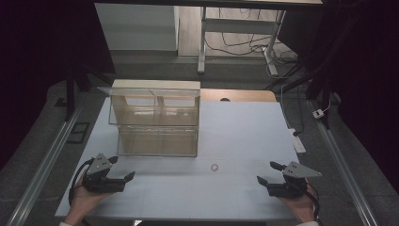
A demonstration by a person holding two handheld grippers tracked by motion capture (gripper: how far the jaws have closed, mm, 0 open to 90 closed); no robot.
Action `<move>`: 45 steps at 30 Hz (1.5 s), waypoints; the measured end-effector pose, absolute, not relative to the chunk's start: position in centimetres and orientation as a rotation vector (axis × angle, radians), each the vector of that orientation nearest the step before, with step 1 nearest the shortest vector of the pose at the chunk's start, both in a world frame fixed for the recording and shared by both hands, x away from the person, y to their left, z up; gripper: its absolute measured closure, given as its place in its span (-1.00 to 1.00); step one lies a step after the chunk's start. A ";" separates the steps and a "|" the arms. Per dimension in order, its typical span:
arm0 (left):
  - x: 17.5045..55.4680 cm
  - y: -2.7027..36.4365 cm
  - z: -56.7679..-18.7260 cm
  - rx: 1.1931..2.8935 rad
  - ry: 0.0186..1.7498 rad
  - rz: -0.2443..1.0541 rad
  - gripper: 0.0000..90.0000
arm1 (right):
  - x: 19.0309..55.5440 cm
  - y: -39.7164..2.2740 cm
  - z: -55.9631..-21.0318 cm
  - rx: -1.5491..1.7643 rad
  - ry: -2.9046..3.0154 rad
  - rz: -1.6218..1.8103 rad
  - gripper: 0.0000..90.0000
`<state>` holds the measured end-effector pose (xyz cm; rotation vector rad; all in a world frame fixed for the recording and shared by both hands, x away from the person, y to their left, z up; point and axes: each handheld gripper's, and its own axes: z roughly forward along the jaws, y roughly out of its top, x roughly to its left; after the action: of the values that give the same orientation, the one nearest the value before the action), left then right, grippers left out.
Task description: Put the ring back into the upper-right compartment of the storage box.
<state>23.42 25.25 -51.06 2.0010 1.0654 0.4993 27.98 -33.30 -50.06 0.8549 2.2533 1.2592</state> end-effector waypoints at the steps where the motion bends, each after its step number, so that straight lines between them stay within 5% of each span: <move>1: 23.4 25.2 -51.1 2.005 1.061 0.496 -0.72 | 28.0 -33.3 -50.1 0.855 2.253 1.259 -0.51; 45: 23.2 24.7 -51.7 2.025 1.076 0.493 -0.71 | 29.6 -28.5 -47.5 0.820 2.323 1.303 -0.40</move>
<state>23.15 24.73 -51.67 2.0251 1.0755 0.4926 29.59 -28.51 -47.47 0.8197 2.3231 1.3028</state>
